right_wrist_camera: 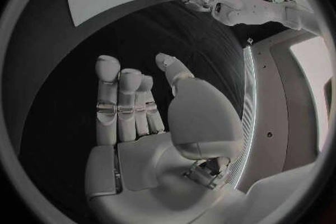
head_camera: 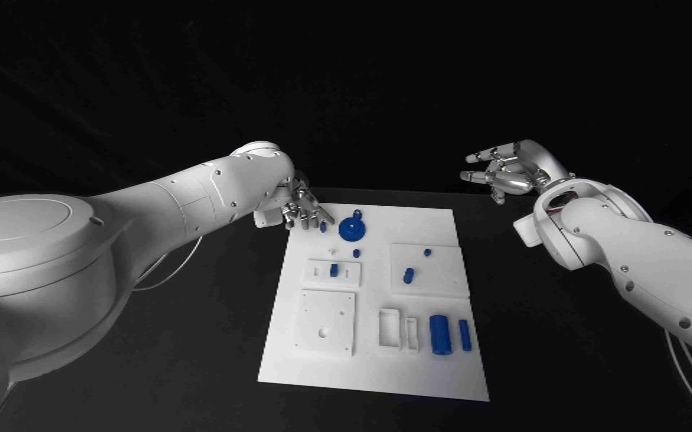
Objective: Assemble the parts on the task board
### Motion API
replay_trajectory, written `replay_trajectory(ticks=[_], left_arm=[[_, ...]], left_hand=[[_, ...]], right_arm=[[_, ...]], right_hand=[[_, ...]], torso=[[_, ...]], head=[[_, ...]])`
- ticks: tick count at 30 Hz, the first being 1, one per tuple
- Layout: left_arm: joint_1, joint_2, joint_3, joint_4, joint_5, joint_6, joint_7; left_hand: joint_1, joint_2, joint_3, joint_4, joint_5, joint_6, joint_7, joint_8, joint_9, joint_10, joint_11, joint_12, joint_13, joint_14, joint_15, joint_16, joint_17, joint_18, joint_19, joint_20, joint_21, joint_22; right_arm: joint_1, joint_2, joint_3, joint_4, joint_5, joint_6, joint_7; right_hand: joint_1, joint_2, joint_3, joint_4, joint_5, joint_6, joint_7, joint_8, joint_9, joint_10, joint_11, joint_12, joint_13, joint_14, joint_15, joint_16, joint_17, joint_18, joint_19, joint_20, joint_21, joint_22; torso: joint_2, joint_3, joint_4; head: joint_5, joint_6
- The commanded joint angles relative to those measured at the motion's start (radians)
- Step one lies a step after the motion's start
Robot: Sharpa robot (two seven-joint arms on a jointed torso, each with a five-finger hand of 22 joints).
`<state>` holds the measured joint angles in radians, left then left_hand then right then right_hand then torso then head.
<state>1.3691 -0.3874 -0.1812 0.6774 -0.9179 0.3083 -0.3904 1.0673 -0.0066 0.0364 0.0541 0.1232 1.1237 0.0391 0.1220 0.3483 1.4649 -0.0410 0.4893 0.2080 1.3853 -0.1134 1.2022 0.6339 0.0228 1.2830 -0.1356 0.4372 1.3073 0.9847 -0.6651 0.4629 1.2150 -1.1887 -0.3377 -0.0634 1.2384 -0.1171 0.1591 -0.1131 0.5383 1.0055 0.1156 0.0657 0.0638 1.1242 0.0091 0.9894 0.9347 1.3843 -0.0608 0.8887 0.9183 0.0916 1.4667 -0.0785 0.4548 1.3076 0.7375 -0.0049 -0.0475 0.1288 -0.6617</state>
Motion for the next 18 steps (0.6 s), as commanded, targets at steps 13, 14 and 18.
replay_trajectory(ticks=[13,14,18], left_arm=[[-0.003,0.002,-0.002,0.001,0.01,0.041,0.017],[-0.003,0.002,-0.002,0.001,0.011,0.039,0.017],[-0.003,0.003,-0.002,-0.001,0.021,0.027,0.018]], left_hand=[[0.01,0.03,-0.004,-0.017,-0.011,0.001,0.002,-0.003,0.011,0.04,0.003,-0.002,-0.001,-0.008,-0.002,0.002,-0.005,0.003,-0.007,0.002,-0.001,0.016],[0.01,0.034,-0.006,-0.019,-0.012,0.001,0.002,-0.003,0.011,0.04,0.003,-0.002,-0.001,-0.009,-0.002,0.001,-0.007,0.003,-0.007,0.002,-0.001,0.016],[0.012,0.074,-0.025,-0.016,-0.023,-0.004,0.002,-0.007,0.015,0.04,0.003,-0.006,-0.002,-0.009,-0.001,0.0,-0.01,0.003,-0.004,0.002,-0.002,0.016]], right_arm=[[0.0,0.004,0.001,-0.002,0.0,0.005,0.006],[0.0,0.004,0.001,-0.002,0.0,0.006,0.006],[0.0,0.004,0.001,-0.002,0.0,0.006,0.005]], right_hand=[[-0.002,-0.002,0.003,0.006,0.007,0.0,0.004,-0.003,0.0,-0.005,0.0,0.0,-0.001,-0.005,0.001,-0.005,0.0,0.02,0.016,0.001,-0.003,0.048],[-0.002,-0.002,0.003,0.006,0.007,0.0,0.004,-0.003,0.0,-0.005,0.0,0.0,-0.001,-0.005,0.001,-0.005,0.0,0.02,0.016,0.001,-0.003,0.048],[-0.002,-0.002,0.003,0.006,0.007,0.0,0.004,-0.003,0.0,-0.005,0.0,0.0,-0.001,-0.005,0.001,-0.005,0.0,0.02,0.016,0.001,-0.003,0.048]], torso=[[0.001,-0.0006,0.0003],[0.001,-0.0005,0.0001],[0.0,-0.0002,0.0003]], head=[[-0.002,-0.002],[-0.002,-0.002],[-0.002,-0.001]])
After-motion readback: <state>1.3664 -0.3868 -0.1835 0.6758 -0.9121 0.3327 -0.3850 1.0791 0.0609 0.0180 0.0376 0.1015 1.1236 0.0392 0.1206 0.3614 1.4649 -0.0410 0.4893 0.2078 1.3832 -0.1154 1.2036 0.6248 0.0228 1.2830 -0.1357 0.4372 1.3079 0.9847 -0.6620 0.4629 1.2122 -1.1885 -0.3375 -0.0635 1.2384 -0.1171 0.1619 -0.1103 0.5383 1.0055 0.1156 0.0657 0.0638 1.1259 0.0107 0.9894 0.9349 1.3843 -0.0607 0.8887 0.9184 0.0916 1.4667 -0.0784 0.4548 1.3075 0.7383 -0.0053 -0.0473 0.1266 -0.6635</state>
